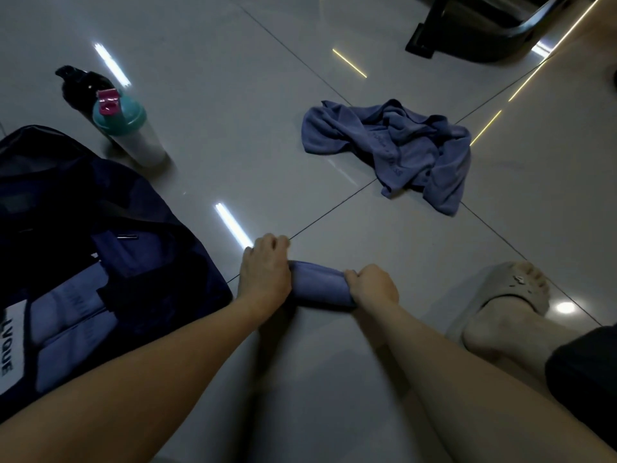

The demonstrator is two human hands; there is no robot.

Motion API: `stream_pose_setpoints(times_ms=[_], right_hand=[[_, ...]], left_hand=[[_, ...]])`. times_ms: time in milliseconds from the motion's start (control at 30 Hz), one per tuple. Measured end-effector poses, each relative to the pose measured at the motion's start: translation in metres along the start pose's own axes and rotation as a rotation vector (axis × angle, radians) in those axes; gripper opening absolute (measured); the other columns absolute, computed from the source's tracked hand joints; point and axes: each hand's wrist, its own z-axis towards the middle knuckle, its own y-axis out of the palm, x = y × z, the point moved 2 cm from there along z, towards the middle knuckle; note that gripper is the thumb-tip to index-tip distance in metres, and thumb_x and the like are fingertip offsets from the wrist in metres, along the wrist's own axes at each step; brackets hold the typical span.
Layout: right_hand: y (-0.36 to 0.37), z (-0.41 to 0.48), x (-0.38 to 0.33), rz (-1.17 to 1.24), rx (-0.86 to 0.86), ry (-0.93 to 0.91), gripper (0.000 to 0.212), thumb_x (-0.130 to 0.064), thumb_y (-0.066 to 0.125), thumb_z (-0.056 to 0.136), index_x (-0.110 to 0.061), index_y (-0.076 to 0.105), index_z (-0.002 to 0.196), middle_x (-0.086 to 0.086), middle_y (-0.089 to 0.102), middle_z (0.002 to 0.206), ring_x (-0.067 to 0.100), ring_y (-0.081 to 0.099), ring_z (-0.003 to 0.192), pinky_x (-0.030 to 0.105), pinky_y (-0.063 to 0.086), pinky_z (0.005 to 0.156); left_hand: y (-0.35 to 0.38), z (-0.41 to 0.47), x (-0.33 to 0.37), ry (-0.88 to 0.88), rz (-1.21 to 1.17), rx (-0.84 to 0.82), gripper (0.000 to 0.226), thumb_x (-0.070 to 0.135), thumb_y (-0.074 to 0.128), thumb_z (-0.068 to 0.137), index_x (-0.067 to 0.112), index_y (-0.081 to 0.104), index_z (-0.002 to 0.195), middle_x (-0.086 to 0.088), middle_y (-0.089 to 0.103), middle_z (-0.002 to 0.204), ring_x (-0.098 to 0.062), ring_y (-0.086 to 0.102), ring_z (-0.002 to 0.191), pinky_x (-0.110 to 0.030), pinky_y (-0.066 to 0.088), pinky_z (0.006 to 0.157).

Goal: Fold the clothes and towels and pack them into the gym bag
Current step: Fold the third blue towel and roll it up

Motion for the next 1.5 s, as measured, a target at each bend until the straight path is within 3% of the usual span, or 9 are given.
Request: stream_pose_setpoints(times_ms=[167, 333, 533, 767, 900, 1000, 1133, 1267, 1500], right_hand=[[0.0, -0.003, -0.001, -0.011, 0.038, -0.023, 0.049, -0.048, 0.051, 0.098, -0.004, 0.069, 0.104, 0.02, 0.071, 0.109, 0.037, 0.066, 0.102, 0.035, 0.049, 0.078], [-0.005, -0.011, 0.002, 0.098, 0.06, 0.062, 0.052, -0.051, 0.056, 0.095, -0.001, 0.066, 0.107, 0.022, 0.069, 0.113, 0.04, 0.064, 0.104, 0.034, 0.049, 0.078], [-0.015, -0.017, -0.015, 0.874, -0.279, 0.434, 0.041, -0.022, 0.078, 0.085, 0.003, 0.058, 0.111, 0.025, 0.063, 0.102, 0.034, 0.06, 0.068, 0.031, 0.052, 0.041], [-0.047, -0.016, -0.032, 1.126, -0.371, 0.407, 0.016, -0.01, 0.06, 0.096, -0.001, 0.054, 0.084, 0.013, 0.053, 0.072, 0.023, 0.054, 0.055, 0.021, 0.047, 0.035], [-0.097, -0.02, -0.04, 1.141, -0.279, 0.26, 0.022, -0.026, 0.063, 0.093, -0.009, 0.051, 0.083, 0.008, 0.047, 0.059, 0.014, 0.043, 0.042, 0.019, 0.033, 0.035], [-0.132, -0.029, -0.047, 1.165, -0.35, 0.068, 0.05, -0.061, 0.059, 0.092, -0.011, 0.058, 0.093, 0.007, 0.055, 0.062, 0.019, 0.05, 0.053, 0.026, 0.044, 0.048], [-0.144, -0.051, -0.063, 1.233, -0.603, -0.236, 0.079, -0.066, 0.066, 0.08, -0.007, 0.064, 0.132, 0.013, 0.069, 0.117, 0.032, 0.064, 0.108, 0.052, 0.05, 0.099], [-0.146, -0.079, -0.09, 1.26, -0.58, -0.315, 0.055, -0.041, 0.072, 0.086, -0.006, 0.061, 0.128, 0.015, 0.07, 0.108, 0.029, 0.069, 0.093, 0.038, 0.053, 0.071], [-0.17, -0.097, -0.129, 1.367, -0.35, -0.307, 0.034, -0.02, 0.065, 0.098, -0.002, 0.061, 0.126, 0.022, 0.067, 0.123, 0.037, 0.067, 0.106, 0.041, 0.058, 0.073]], left_hand=[[0.037, -0.022, 0.023, 0.62, -0.119, -0.055, 0.054, 0.025, 0.049, 0.09, 0.002, 0.056, 0.138, -0.016, 0.054, 0.145, -0.033, 0.047, 0.133, -0.044, 0.033, 0.116], [0.063, -0.031, 0.012, 0.462, 0.029, -0.231, 0.086, 0.062, 0.044, 0.094, 0.006, 0.029, 0.158, -0.014, 0.034, 0.161, -0.031, 0.03, 0.149, -0.047, 0.022, 0.124], [0.058, -0.021, 0.011, 0.419, -0.06, -0.269, 0.095, 0.067, 0.05, 0.084, 0.008, 0.033, 0.156, -0.011, 0.041, 0.157, -0.029, 0.037, 0.145, -0.045, 0.026, 0.123], [0.021, 0.003, 0.019, 0.131, -0.25, -0.276, 0.029, 0.026, 0.07, 0.074, 0.021, 0.065, 0.103, -0.007, 0.073, 0.093, -0.034, 0.066, 0.088, -0.034, 0.044, 0.068], [-0.03, 0.024, 0.046, -0.096, -0.663, -0.582, 0.02, 0.025, 0.079, 0.077, 0.019, 0.069, 0.093, -0.001, 0.074, 0.082, -0.022, 0.071, 0.078, -0.029, 0.055, 0.063], [-0.067, 0.035, 0.054, -0.286, -1.065, -0.738, 0.041, 0.019, 0.083, 0.074, 0.007, 0.07, 0.111, -0.012, 0.077, 0.1, -0.029, 0.074, 0.096, -0.044, 0.06, 0.088], [-0.105, 0.032, 0.06, -0.334, -1.461, -0.843, 0.038, 0.005, 0.067, 0.09, -0.003, 0.061, 0.127, -0.022, 0.071, 0.118, -0.035, 0.071, 0.104, -0.045, 0.057, 0.093], [-0.128, 0.019, 0.063, -0.278, -1.498, -0.904, 0.028, 0.006, 0.061, 0.094, 0.0, 0.064, 0.122, -0.02, 0.071, 0.117, -0.03, 0.07, 0.104, -0.041, 0.058, 0.093], [-0.139, -0.015, 0.058, -0.243, -1.442, -0.745, 0.038, 0.0, 0.068, 0.09, 0.001, 0.062, 0.128, -0.019, 0.071, 0.121, -0.034, 0.068, 0.114, -0.045, 0.055, 0.099]])
